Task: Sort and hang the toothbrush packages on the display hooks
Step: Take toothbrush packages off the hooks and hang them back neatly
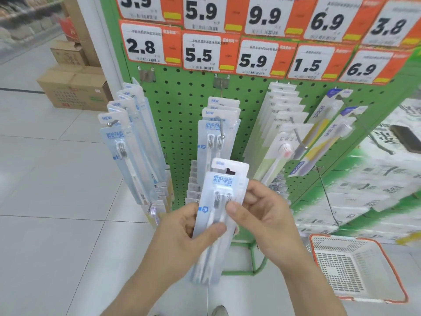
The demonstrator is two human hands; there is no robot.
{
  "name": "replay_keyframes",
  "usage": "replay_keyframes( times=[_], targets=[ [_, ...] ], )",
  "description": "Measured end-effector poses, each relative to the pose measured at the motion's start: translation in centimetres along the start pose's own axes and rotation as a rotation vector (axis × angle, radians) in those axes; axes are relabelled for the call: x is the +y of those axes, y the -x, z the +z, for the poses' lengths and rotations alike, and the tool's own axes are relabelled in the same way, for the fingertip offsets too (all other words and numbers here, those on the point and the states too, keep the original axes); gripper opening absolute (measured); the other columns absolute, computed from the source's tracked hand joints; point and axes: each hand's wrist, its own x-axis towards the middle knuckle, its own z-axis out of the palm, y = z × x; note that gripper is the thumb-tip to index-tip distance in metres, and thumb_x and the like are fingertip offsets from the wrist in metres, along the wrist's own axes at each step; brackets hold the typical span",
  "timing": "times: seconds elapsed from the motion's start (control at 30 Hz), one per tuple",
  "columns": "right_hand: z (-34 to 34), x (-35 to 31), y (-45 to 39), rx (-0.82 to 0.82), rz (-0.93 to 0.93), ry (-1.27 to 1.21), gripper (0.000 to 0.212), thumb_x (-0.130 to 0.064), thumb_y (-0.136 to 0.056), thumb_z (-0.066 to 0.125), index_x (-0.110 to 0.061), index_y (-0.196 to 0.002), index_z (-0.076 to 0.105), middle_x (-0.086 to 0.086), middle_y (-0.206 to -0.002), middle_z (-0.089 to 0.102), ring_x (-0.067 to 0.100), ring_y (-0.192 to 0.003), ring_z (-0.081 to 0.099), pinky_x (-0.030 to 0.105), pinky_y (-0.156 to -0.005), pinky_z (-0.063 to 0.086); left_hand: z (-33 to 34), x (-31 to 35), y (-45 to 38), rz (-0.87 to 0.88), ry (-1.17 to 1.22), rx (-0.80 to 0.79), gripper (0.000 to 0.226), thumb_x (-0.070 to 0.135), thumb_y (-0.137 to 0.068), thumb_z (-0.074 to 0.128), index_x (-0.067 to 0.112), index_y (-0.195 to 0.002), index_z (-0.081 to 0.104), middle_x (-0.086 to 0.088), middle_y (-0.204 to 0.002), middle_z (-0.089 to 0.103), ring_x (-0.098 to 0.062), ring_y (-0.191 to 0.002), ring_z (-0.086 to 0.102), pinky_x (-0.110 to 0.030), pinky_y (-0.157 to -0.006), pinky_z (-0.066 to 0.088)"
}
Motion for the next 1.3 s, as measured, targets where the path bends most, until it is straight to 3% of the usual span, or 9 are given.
replay_keyframes(
  times=[0.17, 0.33, 0.43, 0.6, 0.8, 0.93, 1.03, 1.13, 1.3],
  targets=[
    [2.0, -0.5, -1.0, 0.073, -0.138, 0.005, 0.032, -0.004, -0.090, 0.067, -0.005, -0.121, 0.062, 0.014, -0.112, 0.075, 0.029, -0.101, 0.073, 0.038, -0.088, 0.057, -0.4, 1.1, -0.6, 0.093, 0.046, 0.081, 0.027, 0.022, -0.076, 0.074, 0.018, -0.103, 0.075, 0.005, -0.091, 0.079, -0.011, -0.084, 0.076, -0.015, -0.071, 0.055],
    [3.4, -1.5, -1.6, 0.209, -0.211, -0.017, 0.037, -0.004, -0.086, 0.068, 0.001, -0.121, 0.060, 0.013, -0.108, 0.077, 0.026, -0.100, 0.074, 0.038, -0.088, 0.060, -0.3, 1.9, -1.2, 0.116, 0.054, 0.104, 0.024, 0.026, -0.079, 0.073, 0.018, -0.101, 0.075, 0.003, -0.089, 0.079, -0.014, -0.081, 0.075, -0.018, -0.069, 0.056],
    [3.6, -2.0, -1.7, 0.303, -0.204, 0.039, 0.038, -0.011, -0.079, 0.073, -0.004, -0.116, 0.064, 0.008, -0.100, 0.079, 0.024, -0.092, 0.076, 0.033, -0.081, 0.061, 0.0, 2.1, -1.3, 0.100, 0.061, 0.103, 0.025, 0.030, -0.080, 0.072, 0.018, -0.103, 0.074, 0.001, -0.088, 0.079, -0.016, -0.079, 0.076, -0.022, -0.069, 0.057],
    [3.7, -2.4, -1.8, 0.344, -0.200, 0.138, 0.034, -0.018, -0.080, 0.076, -0.011, -0.111, 0.066, 0.004, -0.091, 0.079, 0.017, -0.079, 0.076, 0.026, -0.069, 0.058, 0.8, 2.5, -0.8, 0.084, 0.167, 0.057, 0.018, 0.010, -0.092, 0.065, 0.008, -0.108, 0.071, -0.001, -0.078, 0.078, -0.008, -0.063, 0.072, -0.013, -0.057, 0.052],
    [3.4, -1.5, -3.0, 0.412, -0.200, 0.301, 0.028, -0.026, -0.088, 0.077, -0.024, -0.112, 0.063, -0.003, -0.088, 0.076, 0.008, -0.063, 0.065, 0.021, -0.057, 0.047, 0.5, 1.2, -1.9, 0.081, 0.078, 0.171, 0.016, 0.012, -0.094, 0.067, 0.014, -0.109, 0.065, 0.003, -0.096, 0.078, -0.011, -0.090, 0.074, -0.014, -0.074, 0.053],
    [3.4, -1.0, -3.9, 0.438, -0.272, 0.472, 0.032, -0.032, -0.093, 0.072, -0.035, -0.121, 0.056, -0.010, -0.092, 0.071, 0.012, -0.072, 0.068, 0.022, -0.059, 0.049, 0.2, 0.8, -3.6, 0.077, 0.015, 0.278, 0.025, 0.009, -0.092, 0.069, 0.019, -0.115, 0.063, 0.002, -0.101, 0.075, -0.013, -0.091, 0.071, -0.015, -0.079, 0.053],
    [3.4, -0.3, -4.8, 0.451, -0.317, 0.567, 0.045, -0.036, -0.096, 0.068, -0.046, -0.133, 0.045, -0.013, -0.109, 0.066, 0.018, -0.085, 0.068, 0.024, -0.066, 0.052, 0.3, 1.1, -4.4, 0.138, -0.066, 0.328, 0.027, 0.011, -0.093, 0.068, 0.029, -0.113, 0.061, 0.010, -0.106, 0.071, -0.004, -0.093, 0.067, -0.015, -0.082, 0.053],
    [3.3, 0.4, -5.3, 0.471, -0.354, 0.658, 0.052, -0.040, -0.097, 0.064, -0.041, -0.144, 0.041, -0.010, -0.125, 0.055, 0.014, -0.105, 0.062, 0.037, -0.080, 0.057, 0.7, 1.7, -4.9, 0.211, -0.130, 0.365, 0.036, 0.017, -0.094, 0.067, 0.044, -0.114, 0.056, 0.018, -0.115, 0.065, 0.001, -0.104, 0.062, -0.024, -0.090, 0.052],
    [3.3, 0.5, -5.9, 0.510, -0.366, 0.716, 0.053, -0.038, -0.100, 0.061, -0.033, -0.148, 0.041, -0.007, -0.119, 0.047, 0.003, -0.104, 0.054, 0.029, -0.087, 0.052, 1.2, 2.4, -5.8, 0.287, -0.230, 0.352, 0.042, 0.026, -0.095, 0.065, 0.057, -0.116, 0.047, 0.018, -0.125, 0.059, 0.001, -0.115, 0.058, -0.023, -0.093, 0.049]
  ],
)
